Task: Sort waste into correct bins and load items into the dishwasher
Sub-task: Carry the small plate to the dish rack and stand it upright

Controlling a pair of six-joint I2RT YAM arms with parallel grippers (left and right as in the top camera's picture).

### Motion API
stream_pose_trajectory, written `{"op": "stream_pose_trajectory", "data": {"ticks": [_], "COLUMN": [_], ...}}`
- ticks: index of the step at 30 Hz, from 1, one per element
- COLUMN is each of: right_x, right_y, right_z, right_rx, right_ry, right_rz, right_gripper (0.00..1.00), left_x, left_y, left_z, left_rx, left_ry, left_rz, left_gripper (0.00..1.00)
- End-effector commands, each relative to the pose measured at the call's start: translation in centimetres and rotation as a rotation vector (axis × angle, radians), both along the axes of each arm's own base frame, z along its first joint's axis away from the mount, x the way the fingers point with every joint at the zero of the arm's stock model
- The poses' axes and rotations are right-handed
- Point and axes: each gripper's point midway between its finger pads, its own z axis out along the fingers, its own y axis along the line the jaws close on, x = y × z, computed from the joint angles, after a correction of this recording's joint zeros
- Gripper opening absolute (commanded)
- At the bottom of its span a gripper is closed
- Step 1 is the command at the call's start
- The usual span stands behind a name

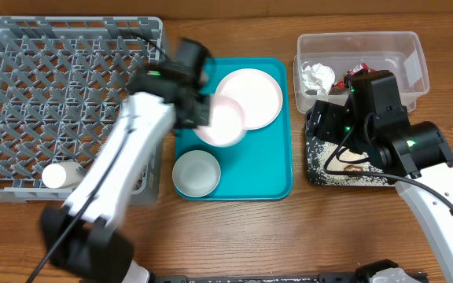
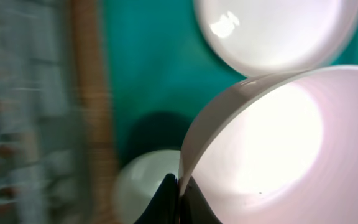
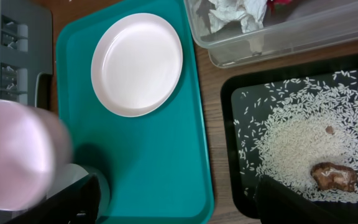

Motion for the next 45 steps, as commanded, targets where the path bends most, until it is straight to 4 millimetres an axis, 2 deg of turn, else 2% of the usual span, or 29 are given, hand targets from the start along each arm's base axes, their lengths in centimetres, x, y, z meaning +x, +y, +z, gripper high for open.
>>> {"op": "stream_pose_trajectory", "data": {"ticks": [1, 3, 6, 13, 15, 28, 34, 45], "right_x": [0.3, 0.3, 0.2, 0.2, 0.2, 0.2, 0.2, 0.4], "right_y": [0.0, 0.0, 0.0, -0.1, -0.1, -0.1, -0.1, 0.0], "right_z": [0.5, 0.5, 0.5, 0.4, 0.4, 0.4, 0.4, 0.6], "right_rx": [0.004, 0.004, 0.003, 0.002, 0.002, 0.002, 0.002, 0.005], "right_ry": [-0.013, -0.013, -0.010, -0.008, -0.007, -0.008, -0.008, -0.017], "right_rz": [-0.004, -0.004, -0.004, -0.004, -0.004, -0.004, -0.004, -0.004], "right_gripper": [0.81, 0.81, 0.81, 0.81, 0.81, 0.81, 0.81, 0.81], "left_x": [0.5, -0.4, -1.2, -0.9, -0.7, 3.9, 5.0, 6.9], "left_y": [10.2, 14.9, 19.1, 23.8, 24.7, 25.2, 25.5, 24.7], "left_z": [6.9, 9.3, 11.6, 12.8, 12.5, 5.0, 3.8, 1.4], "left_rx": [0.354, 0.544, 0.753, 1.007, 1.069, 1.175, 1.256, 1.116], "left_ry": [-0.221, -0.269, -0.302, -0.292, -0.262, -0.117, -0.111, -0.154], "left_rz": [0.219, 0.338, 0.447, 0.568, 0.576, 0.495, 0.492, 0.507], "left_gripper": [0.04, 0.04, 0.04, 0.04, 0.04, 0.04, 0.04, 0.04]}}
